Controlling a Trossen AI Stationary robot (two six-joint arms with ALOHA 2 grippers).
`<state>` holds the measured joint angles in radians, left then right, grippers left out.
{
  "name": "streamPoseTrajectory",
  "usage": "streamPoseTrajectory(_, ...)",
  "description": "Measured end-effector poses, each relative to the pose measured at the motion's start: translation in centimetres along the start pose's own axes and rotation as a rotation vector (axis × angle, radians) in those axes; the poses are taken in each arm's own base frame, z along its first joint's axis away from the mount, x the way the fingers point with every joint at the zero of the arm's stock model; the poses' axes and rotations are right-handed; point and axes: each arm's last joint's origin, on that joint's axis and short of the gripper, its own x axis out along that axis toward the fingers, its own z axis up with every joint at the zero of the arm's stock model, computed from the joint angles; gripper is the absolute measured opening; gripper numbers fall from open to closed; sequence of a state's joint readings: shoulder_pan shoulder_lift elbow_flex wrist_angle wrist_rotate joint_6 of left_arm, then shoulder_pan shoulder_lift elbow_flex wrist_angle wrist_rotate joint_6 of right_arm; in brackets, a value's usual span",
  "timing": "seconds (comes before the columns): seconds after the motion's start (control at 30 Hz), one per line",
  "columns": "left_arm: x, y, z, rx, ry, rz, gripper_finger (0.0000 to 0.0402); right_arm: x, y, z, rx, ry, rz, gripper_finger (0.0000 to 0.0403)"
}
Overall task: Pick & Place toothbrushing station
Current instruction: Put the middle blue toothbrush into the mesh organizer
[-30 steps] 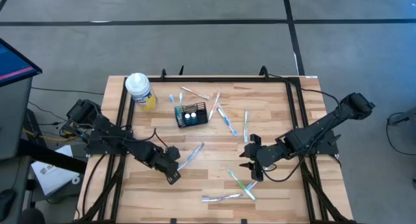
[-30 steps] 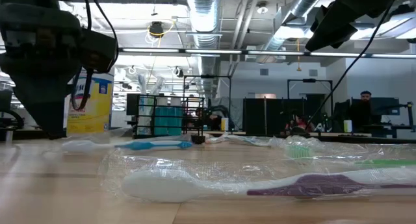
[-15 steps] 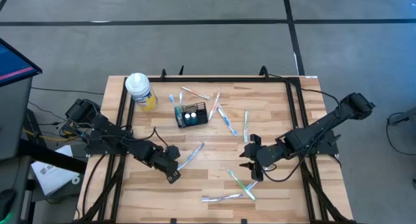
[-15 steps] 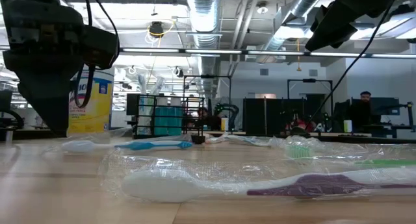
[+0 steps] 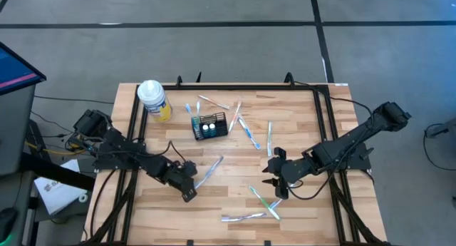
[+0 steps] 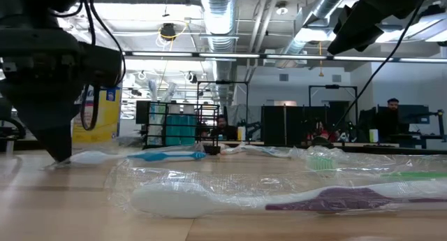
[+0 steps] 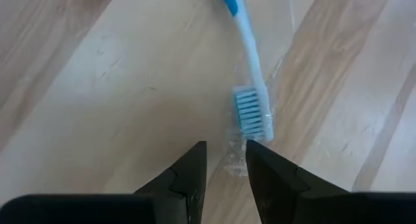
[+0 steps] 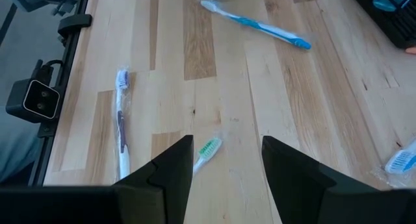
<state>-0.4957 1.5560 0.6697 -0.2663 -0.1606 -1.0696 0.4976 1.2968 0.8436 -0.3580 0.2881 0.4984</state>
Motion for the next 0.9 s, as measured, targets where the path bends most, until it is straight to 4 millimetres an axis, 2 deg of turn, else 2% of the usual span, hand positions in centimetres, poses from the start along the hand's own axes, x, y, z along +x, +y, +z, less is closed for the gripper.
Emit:
streamPoseTrajectory(0.1,0.0,0.0,-0.1,0.017,0.001,-0.002,0.0087,0.0,0.0,0.0,0.000,0.000,0.000,0.0173)
streamPoseTrajectory(0.27,0.1,0.0,-0.1,0.024,0.006,-0.004,0.0011,0.0,0.0,0.0,0.000,0.000,0.000,0.0173)
streamPoseTrajectory(0.47,-0.1,-0.3,0.0,0.025,0.011,-0.021,0.0001,0.0,0.0,0.0,0.000,0.000,0.000,0.0173)
streamPoseTrajectory(0.73,-3.3,-3.0,2.1,0.125,-0.123,-0.145,0.0000,0.0,0.0,0.1,0.003,-0.006,0.000,0.0173)
streamPoseTrajectory(0.9,-4.4,-3.6,2.7,0.144,-0.177,-0.169,0.0000,0.0,0.0,0.2,-0.008,-0.013,0.004,0.0173)
